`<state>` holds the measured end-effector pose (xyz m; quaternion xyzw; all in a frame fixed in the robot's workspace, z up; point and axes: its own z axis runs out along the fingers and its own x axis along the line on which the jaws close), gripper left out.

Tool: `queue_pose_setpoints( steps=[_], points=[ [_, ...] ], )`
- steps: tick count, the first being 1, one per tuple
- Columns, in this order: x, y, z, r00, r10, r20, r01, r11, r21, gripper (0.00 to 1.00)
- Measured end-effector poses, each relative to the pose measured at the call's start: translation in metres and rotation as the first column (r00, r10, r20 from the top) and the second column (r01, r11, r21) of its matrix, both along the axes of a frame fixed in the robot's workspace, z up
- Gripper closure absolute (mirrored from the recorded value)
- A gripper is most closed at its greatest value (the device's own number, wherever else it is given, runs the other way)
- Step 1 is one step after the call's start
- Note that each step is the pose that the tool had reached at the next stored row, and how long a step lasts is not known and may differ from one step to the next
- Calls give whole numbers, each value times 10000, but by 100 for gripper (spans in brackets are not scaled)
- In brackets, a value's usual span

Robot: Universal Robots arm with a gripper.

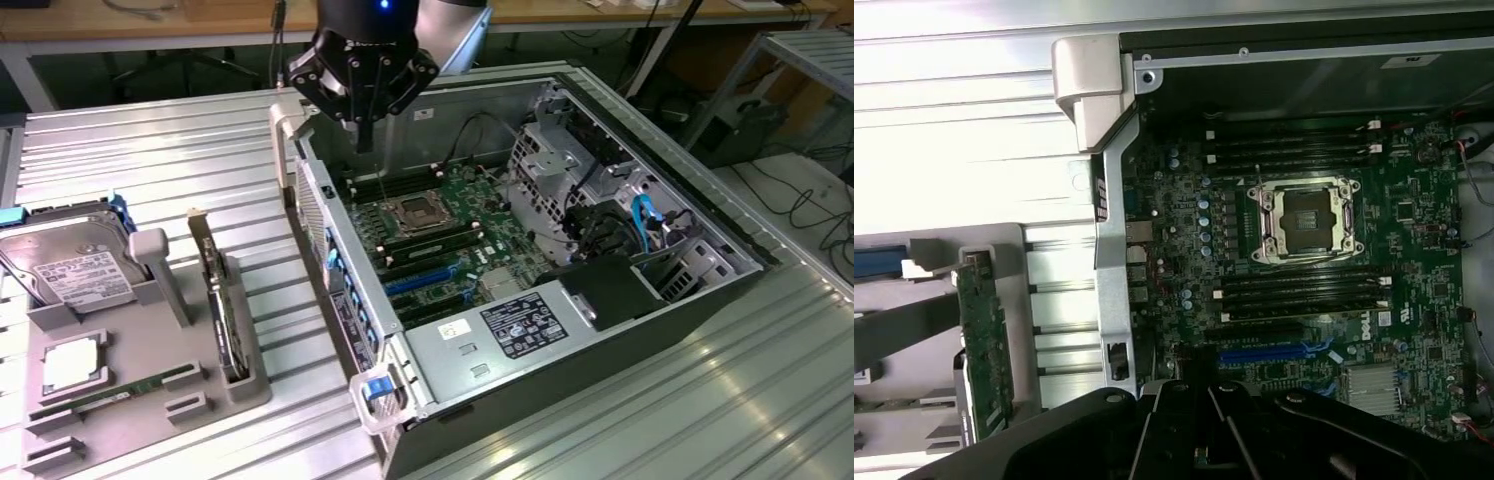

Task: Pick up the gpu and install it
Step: 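Reach for the gpu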

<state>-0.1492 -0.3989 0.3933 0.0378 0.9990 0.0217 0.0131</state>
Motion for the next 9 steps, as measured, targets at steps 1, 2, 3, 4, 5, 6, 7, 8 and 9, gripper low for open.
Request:
queue_pose_setpoints(
  steps=[1, 2, 3, 4, 5, 6, 7, 8, 9],
  points=[
    [-2, 0, 0, 10000, -1, 0, 1, 10000, 0, 89],
    [-5, 0, 0, 10000, -1, 0, 1, 10000, 0, 89],
    [-8, 0, 0, 10000, -1, 0, 1, 10000, 1, 89],
    [-9, 0, 0, 10000, 0, 0, 0, 10000, 1, 89],
    [-11, 0, 0, 10000, 0, 0, 0, 10000, 0, 89],
    [-14, 0, 0, 10000, 0, 0, 0, 10000, 0, 89],
    [-15, 0, 0, 10000, 0, 0, 0, 10000, 0, 89],
    [-18, 0, 0, 10000, 0, 0, 0, 10000, 0, 89],
    [-20, 0, 0, 10000, -1, 0, 1, 10000, 1, 89]
  ],
)
